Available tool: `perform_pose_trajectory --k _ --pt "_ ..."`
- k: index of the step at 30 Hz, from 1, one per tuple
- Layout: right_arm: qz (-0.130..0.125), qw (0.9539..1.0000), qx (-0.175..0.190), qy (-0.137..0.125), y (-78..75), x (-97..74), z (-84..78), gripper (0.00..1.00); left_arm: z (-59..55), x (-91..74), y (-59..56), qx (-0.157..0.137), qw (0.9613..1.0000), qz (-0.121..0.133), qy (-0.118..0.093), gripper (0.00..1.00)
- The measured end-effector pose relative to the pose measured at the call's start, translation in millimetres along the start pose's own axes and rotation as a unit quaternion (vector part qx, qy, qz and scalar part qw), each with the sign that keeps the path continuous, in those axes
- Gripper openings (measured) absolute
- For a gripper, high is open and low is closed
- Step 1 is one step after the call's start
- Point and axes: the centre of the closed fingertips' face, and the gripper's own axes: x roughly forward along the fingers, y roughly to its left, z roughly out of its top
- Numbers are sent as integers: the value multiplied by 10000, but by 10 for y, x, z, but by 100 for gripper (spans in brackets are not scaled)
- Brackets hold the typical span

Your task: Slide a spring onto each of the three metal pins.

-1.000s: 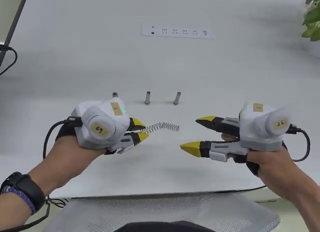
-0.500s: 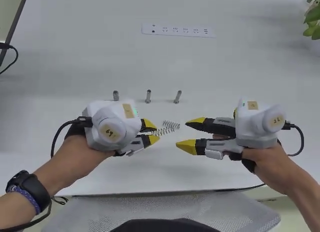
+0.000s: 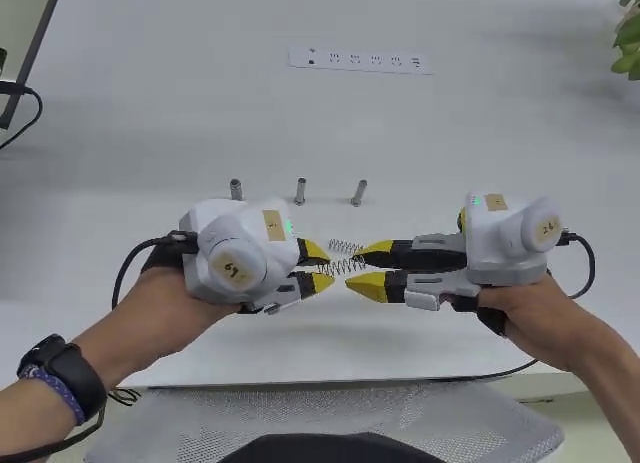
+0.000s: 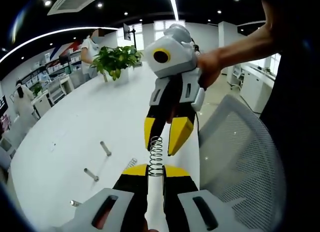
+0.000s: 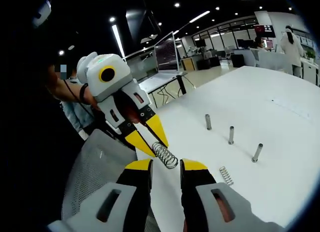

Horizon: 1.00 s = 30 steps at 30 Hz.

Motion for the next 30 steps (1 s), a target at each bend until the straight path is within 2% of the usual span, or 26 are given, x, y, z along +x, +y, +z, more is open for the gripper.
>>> perform_pose_trajectory --k 6,18,30 --pt "93 9999 42 -72 41 -12 41 11 -12 4 -15 111 9999 -51 54 3" --pt "197 9998 79 -29 56 -16 80 10 -8 17 -14 202 9997 -123 88 3" --pt "64 9994 -320 86 17 -20 318 9 82 57 87 135 9999 -60 -80 2"
